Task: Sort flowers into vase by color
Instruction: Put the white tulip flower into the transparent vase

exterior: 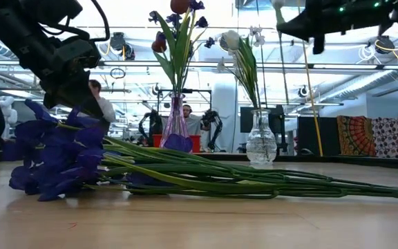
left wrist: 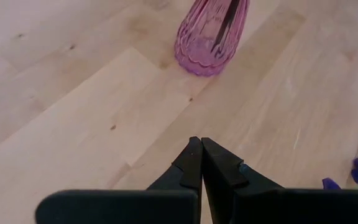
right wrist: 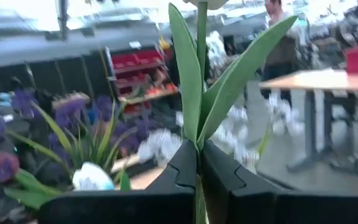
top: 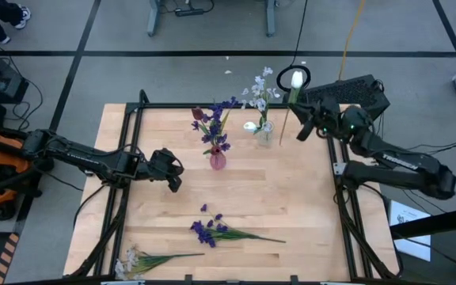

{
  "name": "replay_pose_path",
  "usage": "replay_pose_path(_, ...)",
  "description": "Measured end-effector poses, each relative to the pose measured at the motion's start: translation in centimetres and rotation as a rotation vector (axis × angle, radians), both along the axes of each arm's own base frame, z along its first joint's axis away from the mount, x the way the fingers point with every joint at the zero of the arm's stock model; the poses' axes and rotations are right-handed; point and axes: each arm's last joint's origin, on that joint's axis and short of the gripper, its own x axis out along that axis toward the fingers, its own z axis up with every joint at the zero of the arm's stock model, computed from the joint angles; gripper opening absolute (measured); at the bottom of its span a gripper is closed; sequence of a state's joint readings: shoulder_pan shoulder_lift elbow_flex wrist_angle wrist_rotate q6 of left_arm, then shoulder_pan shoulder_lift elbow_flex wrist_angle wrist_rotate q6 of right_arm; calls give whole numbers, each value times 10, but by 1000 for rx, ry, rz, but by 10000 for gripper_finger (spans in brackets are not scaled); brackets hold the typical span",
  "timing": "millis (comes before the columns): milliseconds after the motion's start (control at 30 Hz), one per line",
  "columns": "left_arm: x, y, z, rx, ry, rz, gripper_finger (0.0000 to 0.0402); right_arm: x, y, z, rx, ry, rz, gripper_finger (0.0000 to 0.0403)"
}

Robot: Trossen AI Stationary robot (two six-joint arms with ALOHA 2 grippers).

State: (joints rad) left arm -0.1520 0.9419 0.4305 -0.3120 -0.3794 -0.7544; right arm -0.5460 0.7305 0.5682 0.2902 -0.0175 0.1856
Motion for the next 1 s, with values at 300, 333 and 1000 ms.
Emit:
replay_pose_path(300, 4, -1, 4, -8, -57, 1, 13, 4, -38, 2, -86, -102, 99, 0)
replay_pose_path(333, 4, -1, 4, -8, -59, 0, 13, 5, -41, 2, -95, -112, 111, 0)
replay_pose_path(1000, 5, -1, 5, -11, -72, 1, 13, 29, -68, -31, -130, 37, 259, 0)
